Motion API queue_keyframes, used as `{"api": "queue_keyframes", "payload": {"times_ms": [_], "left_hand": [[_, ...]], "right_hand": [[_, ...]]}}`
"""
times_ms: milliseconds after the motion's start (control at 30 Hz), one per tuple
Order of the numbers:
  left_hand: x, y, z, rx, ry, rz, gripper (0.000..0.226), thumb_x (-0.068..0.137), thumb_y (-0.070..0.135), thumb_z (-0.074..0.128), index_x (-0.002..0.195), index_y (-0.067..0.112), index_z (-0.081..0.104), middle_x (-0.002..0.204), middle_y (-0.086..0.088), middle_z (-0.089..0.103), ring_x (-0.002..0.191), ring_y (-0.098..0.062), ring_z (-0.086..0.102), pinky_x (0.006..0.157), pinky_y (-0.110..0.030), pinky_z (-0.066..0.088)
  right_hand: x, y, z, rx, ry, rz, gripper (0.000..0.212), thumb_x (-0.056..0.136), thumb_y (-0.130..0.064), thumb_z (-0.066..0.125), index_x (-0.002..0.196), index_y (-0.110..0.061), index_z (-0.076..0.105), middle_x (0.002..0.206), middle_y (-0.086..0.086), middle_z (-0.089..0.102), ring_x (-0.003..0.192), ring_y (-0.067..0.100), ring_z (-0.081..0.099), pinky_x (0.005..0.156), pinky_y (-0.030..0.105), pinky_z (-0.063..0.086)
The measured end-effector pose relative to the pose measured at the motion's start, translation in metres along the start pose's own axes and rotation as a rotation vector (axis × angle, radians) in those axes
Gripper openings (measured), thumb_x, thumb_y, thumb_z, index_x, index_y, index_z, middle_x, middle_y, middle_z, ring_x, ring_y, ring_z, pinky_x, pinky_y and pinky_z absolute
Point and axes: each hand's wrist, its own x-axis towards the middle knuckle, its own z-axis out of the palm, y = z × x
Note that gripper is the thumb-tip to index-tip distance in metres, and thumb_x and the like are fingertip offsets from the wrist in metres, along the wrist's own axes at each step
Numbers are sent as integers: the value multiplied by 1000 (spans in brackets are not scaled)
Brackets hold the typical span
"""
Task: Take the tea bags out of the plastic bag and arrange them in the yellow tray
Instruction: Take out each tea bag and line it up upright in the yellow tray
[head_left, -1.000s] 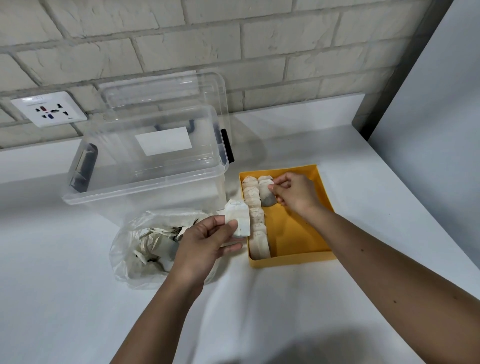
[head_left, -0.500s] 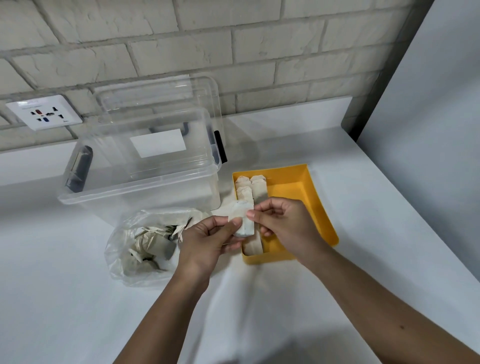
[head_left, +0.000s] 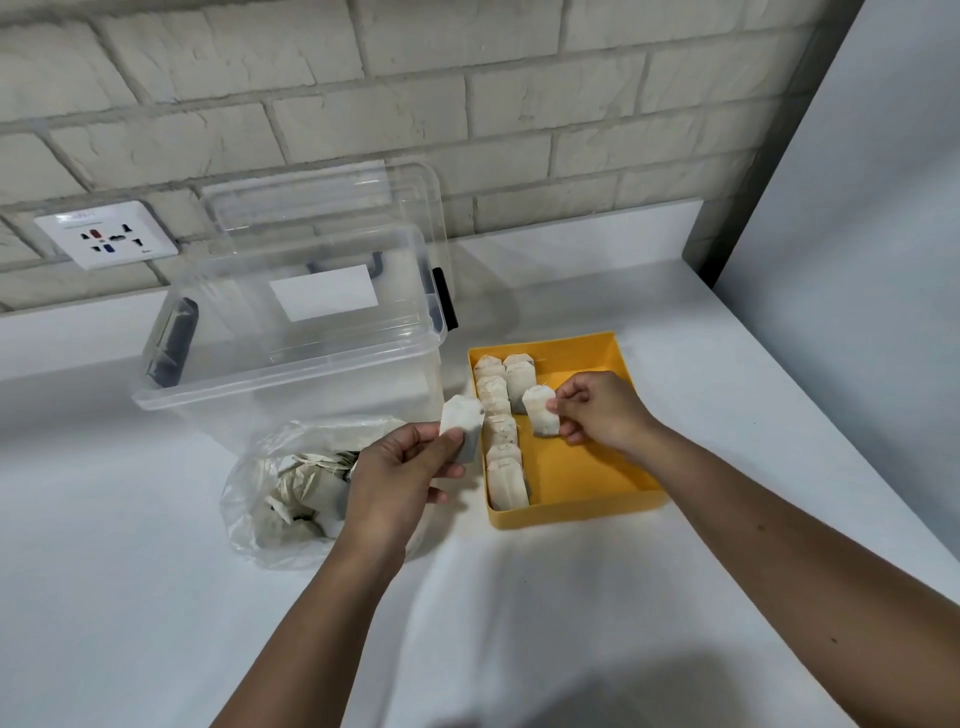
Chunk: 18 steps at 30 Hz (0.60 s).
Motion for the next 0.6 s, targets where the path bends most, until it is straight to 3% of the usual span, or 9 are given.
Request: {"api": "queue_keyframes", "payload": {"times_ms": [133, 600], "left_hand": [[-1, -2, -1, 5, -10, 6, 13, 91, 13, 69, 100, 4, 72, 84, -6, 74, 64, -7, 67, 50, -18, 50], [1, -7, -5, 9, -25, 0, 17, 89, 14, 71, 102, 4, 72, 87, -6, 72, 71, -10, 65, 54, -19, 50]], "right_hand": [[10, 3, 12, 37, 10, 30, 10, 89, -17, 69, 93, -8, 66, 77, 11, 71, 65, 22, 70, 65, 33, 61], [26, -1, 27, 72, 118, 34, 17, 91, -16, 67, 101, -4, 63, 86, 12, 71, 63, 18, 67, 56, 22, 55]]}}
